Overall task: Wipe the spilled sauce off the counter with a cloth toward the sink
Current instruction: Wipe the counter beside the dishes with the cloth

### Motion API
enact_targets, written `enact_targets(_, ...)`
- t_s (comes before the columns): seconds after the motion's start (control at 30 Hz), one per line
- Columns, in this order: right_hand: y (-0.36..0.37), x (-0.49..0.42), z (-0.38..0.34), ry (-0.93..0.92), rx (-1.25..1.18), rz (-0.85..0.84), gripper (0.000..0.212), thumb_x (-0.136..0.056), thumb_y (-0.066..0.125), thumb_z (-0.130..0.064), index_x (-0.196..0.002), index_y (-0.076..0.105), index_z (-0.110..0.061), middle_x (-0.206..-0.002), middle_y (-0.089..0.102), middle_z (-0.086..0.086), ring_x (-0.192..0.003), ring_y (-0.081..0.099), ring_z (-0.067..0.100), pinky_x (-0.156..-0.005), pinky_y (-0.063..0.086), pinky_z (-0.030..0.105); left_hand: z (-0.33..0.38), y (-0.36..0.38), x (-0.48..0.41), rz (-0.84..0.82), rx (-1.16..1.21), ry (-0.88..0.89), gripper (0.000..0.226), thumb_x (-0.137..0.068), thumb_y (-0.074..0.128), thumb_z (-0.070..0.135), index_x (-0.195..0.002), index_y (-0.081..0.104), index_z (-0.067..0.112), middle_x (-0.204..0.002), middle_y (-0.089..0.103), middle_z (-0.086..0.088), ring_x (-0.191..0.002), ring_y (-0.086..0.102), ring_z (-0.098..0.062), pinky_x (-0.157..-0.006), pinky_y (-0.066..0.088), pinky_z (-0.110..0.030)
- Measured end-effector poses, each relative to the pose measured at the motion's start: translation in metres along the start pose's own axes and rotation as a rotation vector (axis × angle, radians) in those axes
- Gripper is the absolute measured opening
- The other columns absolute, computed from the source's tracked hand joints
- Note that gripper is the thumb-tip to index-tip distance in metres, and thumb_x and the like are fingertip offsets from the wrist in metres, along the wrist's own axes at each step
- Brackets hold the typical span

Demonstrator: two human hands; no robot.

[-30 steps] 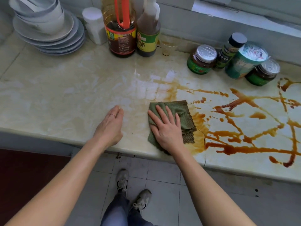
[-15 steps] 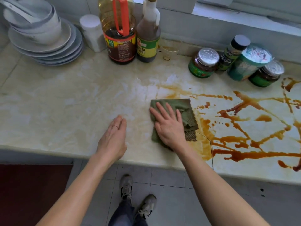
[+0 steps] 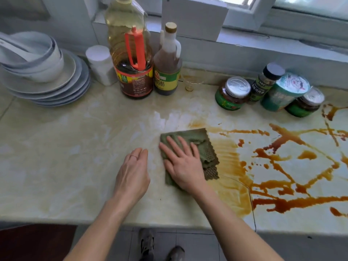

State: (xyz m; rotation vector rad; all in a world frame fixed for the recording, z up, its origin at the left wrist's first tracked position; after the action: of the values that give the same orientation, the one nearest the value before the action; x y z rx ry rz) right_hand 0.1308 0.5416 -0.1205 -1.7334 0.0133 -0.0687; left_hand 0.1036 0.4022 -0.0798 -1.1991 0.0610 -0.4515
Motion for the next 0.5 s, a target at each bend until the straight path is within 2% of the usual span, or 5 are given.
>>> enact_targets(0.1, 0.001, -0.01, 0.047, 0.245, 0.03, -0.073, 0.064, -0.089, 0.007, -0.064, -0.151, 0.01, -0.046, -0.161, 0.003, -0.014, -0.149, -0.005, 0.019, -0.116, -0.009, 0.053, 0.002, -0.002, -0.016, -0.036, 0.008, 0.007, 0.06, -0.088, 0.035, -0.002, -0.146, 0.027, 0.01, -0.157, 0.018, -0.008, -0.142, 0.021, -0.023, -0.111, 0.026, -0.029)
enact_targets(0.17, 0.001, -0.006, 0.054, 0.337, -0.005, -0.072, 0.068, -0.086, 0.0, -0.064, -0.152, 0.003, -0.045, -0.159, -0.007, -0.016, -0.148, -0.015, 0.019, -0.114, -0.015, 0.054, 0.003, -0.001, -0.027, -0.054, 0.004, 0.037, 0.063, -0.088, 0.033, -0.004, -0.148, 0.022, 0.009, -0.158, 0.013, -0.008, -0.145, 0.014, -0.021, -0.114, 0.019, -0.027)
enact_targets(0.23, 0.002, -0.002, 0.034, 0.336, -0.065, -0.043, 0.065, -0.09, 0.007, -0.057, -0.153, 0.009, -0.041, -0.161, -0.002, -0.013, -0.148, -0.012, 0.021, -0.115, -0.01, 0.056, 0.004, -0.001, -0.037, -0.06, 0.007, 0.055, 0.064, -0.088, 0.033, -0.004, -0.149, 0.02, 0.009, -0.159, 0.01, -0.008, -0.146, 0.009, -0.02, -0.116, 0.015, -0.026)
enact_targets(0.33, 0.004, -0.007, -0.006, 0.191, -0.061, 0.009, 0.06, -0.093, 0.027, -0.042, -0.151, 0.03, -0.031, -0.16, 0.022, -0.005, -0.149, 0.009, 0.027, -0.115, 0.013, 0.061, 0.006, -0.001, -0.055, -0.072, 0.012, 0.074, 0.067, -0.087, 0.036, -0.003, -0.15, 0.016, 0.008, -0.159, 0.006, -0.008, -0.147, 0.006, -0.021, -0.116, 0.013, -0.027)
enact_targets(0.5, 0.001, -0.05, 0.002, 0.085, -0.042, -0.025, 0.059, -0.094, 0.021, -0.044, -0.152, 0.025, -0.037, -0.161, 0.018, -0.008, -0.149, 0.01, 0.024, -0.119, 0.008, 0.051, 0.017, 0.002, -0.079, -0.121, -0.041, 0.107, 0.069, -0.089, 0.035, 0.001, -0.151, 0.006, 0.006, -0.16, -0.001, -0.008, -0.147, 0.002, -0.019, -0.118, 0.005, -0.025)
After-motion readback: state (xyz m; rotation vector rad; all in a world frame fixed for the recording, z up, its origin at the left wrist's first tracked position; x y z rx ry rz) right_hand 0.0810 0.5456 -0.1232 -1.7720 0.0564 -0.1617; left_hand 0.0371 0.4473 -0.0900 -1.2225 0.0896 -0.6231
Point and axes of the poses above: each hand's wrist, its own x-axis away from the middle knuckle, its own y-axis out of the palm, z = x × y, the point moved 8 cm from there along -x, towards the middle knuckle
